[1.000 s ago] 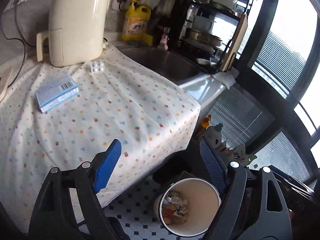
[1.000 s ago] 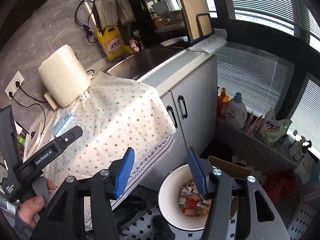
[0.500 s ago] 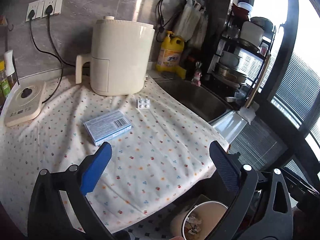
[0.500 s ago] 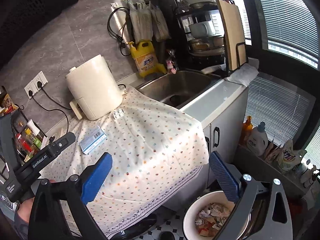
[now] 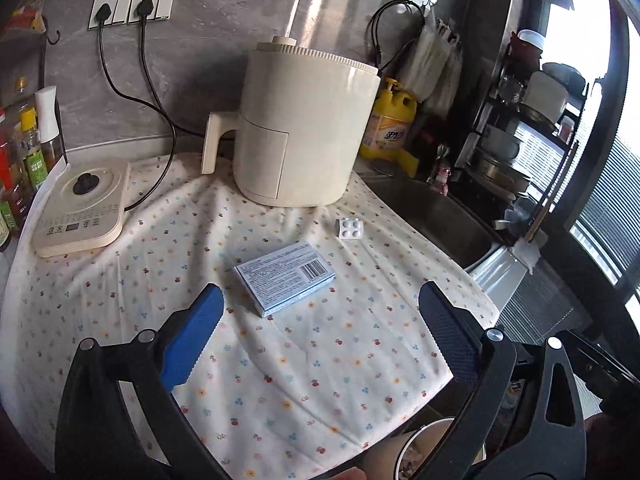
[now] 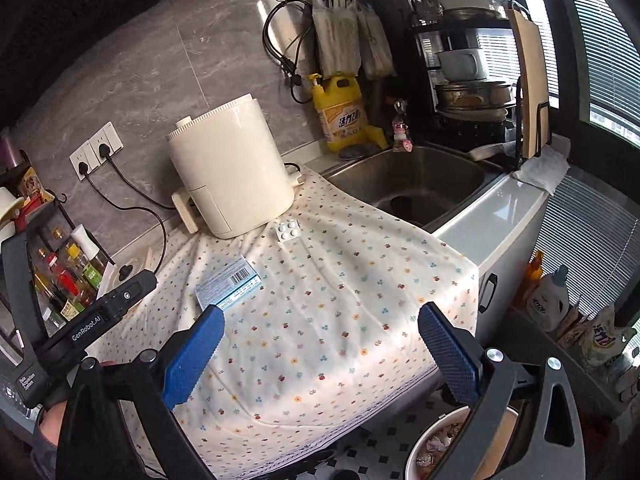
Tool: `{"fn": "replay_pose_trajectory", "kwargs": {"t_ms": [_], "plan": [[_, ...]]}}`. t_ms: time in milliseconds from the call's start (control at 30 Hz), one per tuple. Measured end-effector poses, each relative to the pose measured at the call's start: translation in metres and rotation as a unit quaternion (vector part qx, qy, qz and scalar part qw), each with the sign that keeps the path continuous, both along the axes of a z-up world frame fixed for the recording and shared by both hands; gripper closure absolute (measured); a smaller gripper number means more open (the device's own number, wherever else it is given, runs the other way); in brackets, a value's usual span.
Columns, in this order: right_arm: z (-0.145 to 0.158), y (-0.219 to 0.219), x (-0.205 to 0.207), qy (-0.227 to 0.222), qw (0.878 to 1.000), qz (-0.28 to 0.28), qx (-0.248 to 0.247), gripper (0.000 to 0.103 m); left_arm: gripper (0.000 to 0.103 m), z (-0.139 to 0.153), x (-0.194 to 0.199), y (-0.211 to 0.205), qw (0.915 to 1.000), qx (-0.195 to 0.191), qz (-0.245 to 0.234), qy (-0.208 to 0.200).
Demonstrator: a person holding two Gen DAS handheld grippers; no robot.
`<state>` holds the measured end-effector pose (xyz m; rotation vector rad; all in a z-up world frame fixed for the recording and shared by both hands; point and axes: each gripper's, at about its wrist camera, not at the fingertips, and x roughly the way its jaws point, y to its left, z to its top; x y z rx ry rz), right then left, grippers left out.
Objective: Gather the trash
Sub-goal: 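Raise both open tools back over the counter toward the medicine box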
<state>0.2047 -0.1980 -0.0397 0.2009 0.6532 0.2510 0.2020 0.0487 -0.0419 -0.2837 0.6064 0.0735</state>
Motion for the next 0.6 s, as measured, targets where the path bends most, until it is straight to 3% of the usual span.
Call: {"fn": "replay_pose_trajectory", "kwargs": {"t_ms": [467, 600], "plan": [[-0.018, 0.052, 0.041, 0.017, 1.000, 0.004, -0.012, 0.008, 0.006, -0.033, 0.046, 0.043, 0.9990, 0.011, -0.007, 0.042], [-0.028, 0.059, 0.054, 0.024, 1.000, -0.006, -0.012, 0.008, 0.006, -0.046, 0.067, 0.043, 0.9967, 0.036, -0.025, 0.068]]}}
